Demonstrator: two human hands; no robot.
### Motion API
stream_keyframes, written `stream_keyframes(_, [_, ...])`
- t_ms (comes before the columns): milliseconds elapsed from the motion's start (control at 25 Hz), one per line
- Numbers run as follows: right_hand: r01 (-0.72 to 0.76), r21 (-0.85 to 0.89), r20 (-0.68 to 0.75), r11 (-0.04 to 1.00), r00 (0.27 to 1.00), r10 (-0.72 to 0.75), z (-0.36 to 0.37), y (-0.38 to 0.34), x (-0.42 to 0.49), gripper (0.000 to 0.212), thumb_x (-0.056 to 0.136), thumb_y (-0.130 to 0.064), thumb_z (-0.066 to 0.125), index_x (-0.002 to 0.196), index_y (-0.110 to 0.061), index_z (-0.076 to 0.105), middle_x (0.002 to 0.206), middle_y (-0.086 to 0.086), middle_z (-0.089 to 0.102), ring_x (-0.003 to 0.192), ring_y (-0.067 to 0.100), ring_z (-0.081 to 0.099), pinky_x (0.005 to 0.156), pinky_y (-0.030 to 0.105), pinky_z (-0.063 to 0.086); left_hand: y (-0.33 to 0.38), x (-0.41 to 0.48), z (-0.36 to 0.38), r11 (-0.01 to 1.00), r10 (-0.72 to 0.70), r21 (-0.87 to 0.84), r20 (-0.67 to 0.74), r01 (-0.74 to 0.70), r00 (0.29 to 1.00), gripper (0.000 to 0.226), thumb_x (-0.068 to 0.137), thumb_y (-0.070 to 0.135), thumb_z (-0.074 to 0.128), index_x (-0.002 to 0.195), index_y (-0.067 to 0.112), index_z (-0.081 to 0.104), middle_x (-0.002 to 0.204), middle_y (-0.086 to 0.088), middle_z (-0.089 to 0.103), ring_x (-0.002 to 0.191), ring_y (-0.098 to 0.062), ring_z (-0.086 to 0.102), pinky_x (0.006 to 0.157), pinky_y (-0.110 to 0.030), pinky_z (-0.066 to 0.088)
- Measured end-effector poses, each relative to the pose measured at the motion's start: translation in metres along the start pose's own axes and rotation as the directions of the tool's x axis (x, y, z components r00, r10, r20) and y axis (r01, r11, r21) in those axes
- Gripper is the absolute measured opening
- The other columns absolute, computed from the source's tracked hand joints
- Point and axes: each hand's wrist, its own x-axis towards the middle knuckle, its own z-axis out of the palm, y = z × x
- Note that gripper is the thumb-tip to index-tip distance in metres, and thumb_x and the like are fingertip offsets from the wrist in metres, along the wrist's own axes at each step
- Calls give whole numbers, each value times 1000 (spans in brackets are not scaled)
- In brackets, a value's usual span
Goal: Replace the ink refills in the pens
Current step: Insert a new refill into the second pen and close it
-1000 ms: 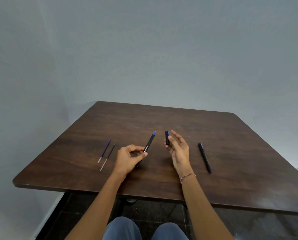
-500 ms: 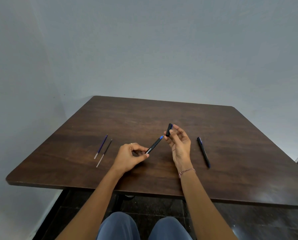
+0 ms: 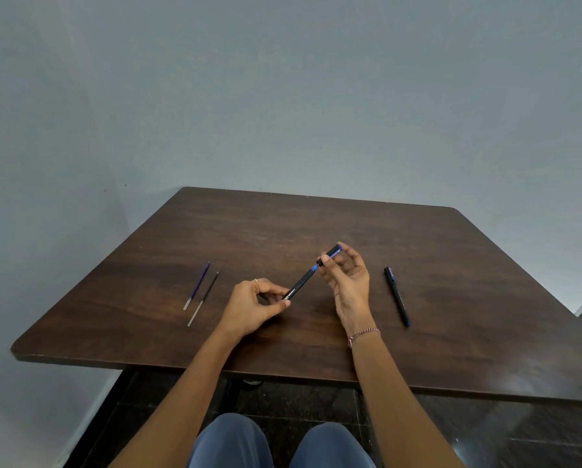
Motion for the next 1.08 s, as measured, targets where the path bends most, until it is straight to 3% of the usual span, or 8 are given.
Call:
stream_keyframes(200, [16, -171, 67, 985, 998, -4, 1, 4, -1, 39, 72, -1, 77, 103, -19, 62, 81, -4, 73, 81, 13, 70, 72, 27, 58, 0, 0, 0, 1000, -12, -12, -21, 12, 1000, 28, 72, 10, 79, 85, 33, 71, 78, 5, 68, 71, -1, 63, 67, -9, 47])
stream_keyframes(600, [87, -343, 158, 935, 987, -34, 6, 10, -1, 35, 73, -4, 80, 90, -16, 51, 83, 6, 64, 67, 8, 66, 57, 20, 53, 2, -1, 0, 1000, -1, -8, -53, 1, 999, 31, 70, 12, 81, 82, 37, 69, 77, 4, 68, 70, -2, 62, 67, -11, 47])
stream_keyframes(760, [121, -391, 208, 912, 977, -41, 6, 10, -3, 40, 73, -9, 80, 99, -16, 50, 84, 9, 67, 66, 11, 67, 59, 21, 54, 1, 1, 1, 1000, -17, 8, -73, 18, 997, 25, 70, 13, 82, 87, 28, 72, 77, 6, 68, 70, -1, 62, 66, -7, 45])
stream_keyframes(880, [128, -491, 286, 862, 958, 21, 9, 12, -6, 61, 68, -12, 84, 113, -19, 43, 78, 6, 69, 63, 16, 69, 59, 24, 55, 0, 2, 2, 1000, -9, 16, -107, 11, 994, 23, 69, 11, 82, 89, 20, 74, 76, 10, 67, 69, 2, 62, 65, -6, 45])
stream_keyframes(1080, [111, -544, 271, 832, 961, 49, 8, 13, -4, 64, 70, -12, 84, 116, -22, 40, 77, 13, 70, 59, 18, 69, 59, 25, 56, -2, 2, 2, 999, 30, 29, -77, -28, 997, 28, 69, 14, 82, 88, 31, 70, 78, 10, 67, 71, 1, 63, 66, -7, 46])
